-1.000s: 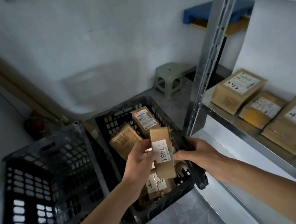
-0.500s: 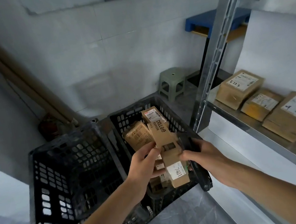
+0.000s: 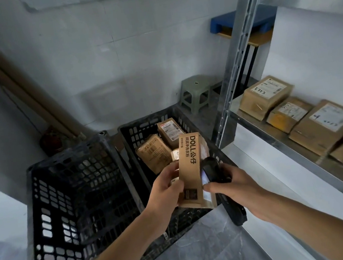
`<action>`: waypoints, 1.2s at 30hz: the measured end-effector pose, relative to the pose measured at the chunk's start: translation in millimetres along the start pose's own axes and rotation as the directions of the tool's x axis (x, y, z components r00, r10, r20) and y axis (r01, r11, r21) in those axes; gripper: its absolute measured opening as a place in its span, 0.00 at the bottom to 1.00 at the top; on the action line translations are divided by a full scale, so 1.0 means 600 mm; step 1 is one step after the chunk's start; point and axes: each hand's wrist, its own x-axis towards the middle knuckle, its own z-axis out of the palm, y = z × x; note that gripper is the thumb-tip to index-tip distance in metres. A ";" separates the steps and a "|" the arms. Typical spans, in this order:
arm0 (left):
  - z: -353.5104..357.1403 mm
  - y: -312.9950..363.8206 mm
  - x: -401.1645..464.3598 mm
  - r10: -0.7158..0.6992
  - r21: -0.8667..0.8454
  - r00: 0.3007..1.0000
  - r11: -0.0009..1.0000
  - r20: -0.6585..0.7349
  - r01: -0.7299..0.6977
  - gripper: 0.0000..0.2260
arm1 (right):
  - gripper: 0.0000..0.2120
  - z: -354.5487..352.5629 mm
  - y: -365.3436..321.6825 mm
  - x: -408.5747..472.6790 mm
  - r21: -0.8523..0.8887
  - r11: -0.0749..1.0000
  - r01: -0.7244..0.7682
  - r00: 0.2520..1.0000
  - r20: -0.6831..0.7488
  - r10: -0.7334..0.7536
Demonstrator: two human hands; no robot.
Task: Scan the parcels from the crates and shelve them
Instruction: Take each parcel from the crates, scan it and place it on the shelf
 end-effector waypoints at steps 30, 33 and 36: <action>0.038 -0.017 -0.008 0.005 -0.094 0.999 0.996 -0.042 -0.009 0.17 | 0.25 -0.037 0.034 -0.028 -0.037 0.995 0.098 0.994 -0.045 -0.099; 0.035 -0.013 -0.008 0.005 -0.139 1.000 0.990 -0.023 -0.008 0.17 | 0.24 -0.036 0.036 -0.026 -0.014 0.996 0.086 0.995 -0.059 -0.086; 0.027 -0.015 -0.006 0.009 -0.174 1.000 0.985 -0.009 -0.010 0.17 | 0.28 -0.035 0.035 -0.021 0.008 0.997 0.082 0.990 -0.114 -0.080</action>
